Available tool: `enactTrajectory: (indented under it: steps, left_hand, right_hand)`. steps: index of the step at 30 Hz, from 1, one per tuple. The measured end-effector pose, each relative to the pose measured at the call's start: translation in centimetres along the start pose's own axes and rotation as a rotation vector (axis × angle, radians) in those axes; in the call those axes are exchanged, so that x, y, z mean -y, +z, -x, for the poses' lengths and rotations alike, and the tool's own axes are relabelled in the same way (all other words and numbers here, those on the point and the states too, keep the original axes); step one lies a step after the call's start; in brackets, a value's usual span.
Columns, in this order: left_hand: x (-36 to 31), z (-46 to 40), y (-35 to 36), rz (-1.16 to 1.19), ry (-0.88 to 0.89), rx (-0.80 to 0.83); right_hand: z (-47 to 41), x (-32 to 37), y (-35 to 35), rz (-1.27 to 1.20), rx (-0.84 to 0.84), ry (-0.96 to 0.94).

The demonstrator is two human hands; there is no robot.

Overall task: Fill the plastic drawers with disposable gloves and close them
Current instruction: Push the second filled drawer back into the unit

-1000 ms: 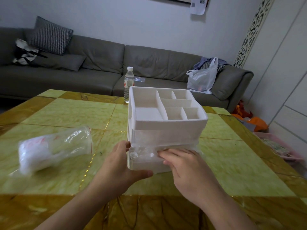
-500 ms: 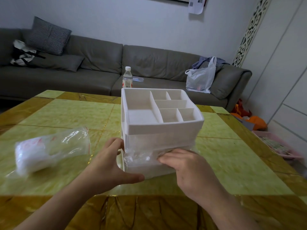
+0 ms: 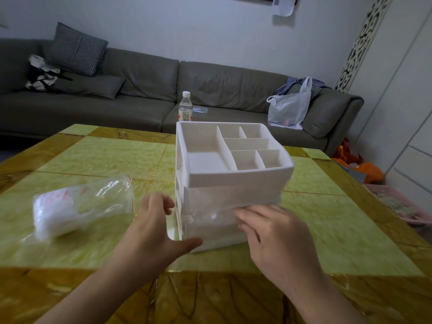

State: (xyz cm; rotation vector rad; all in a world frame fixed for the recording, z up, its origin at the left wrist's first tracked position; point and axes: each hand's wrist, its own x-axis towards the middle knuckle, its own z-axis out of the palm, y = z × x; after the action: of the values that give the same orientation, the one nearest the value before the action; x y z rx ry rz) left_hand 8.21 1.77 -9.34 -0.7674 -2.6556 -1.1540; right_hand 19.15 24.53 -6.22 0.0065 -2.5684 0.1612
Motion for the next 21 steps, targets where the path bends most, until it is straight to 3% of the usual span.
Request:
enactTrajectory:
  steps: [3, 6, 12, 21]
  left_hand:
    - [-2.1, 2.3, -0.5, -0.166, 0.268, -0.177]
    - [-3.1, 3.4, 0.7, -0.282, 0.454, -0.24]
    - [-3.1, 3.2, 1.9, -0.457, 0.456, -0.107]
    - [-3.9, 2.5, 2.6, -0.619, 0.499, -0.085]
  right_hand:
    - [0.2, 1.0, -0.1, 0.002, -0.064, -0.006]
    - [0.3, 2.4, 0.8, -0.064, 0.024, -0.091]
    - [-0.3, 2.7, 1.5, -0.082, 0.219, -0.109]
    - [-1.1, 2.2, 0.7, -0.206, 0.303, -0.037]
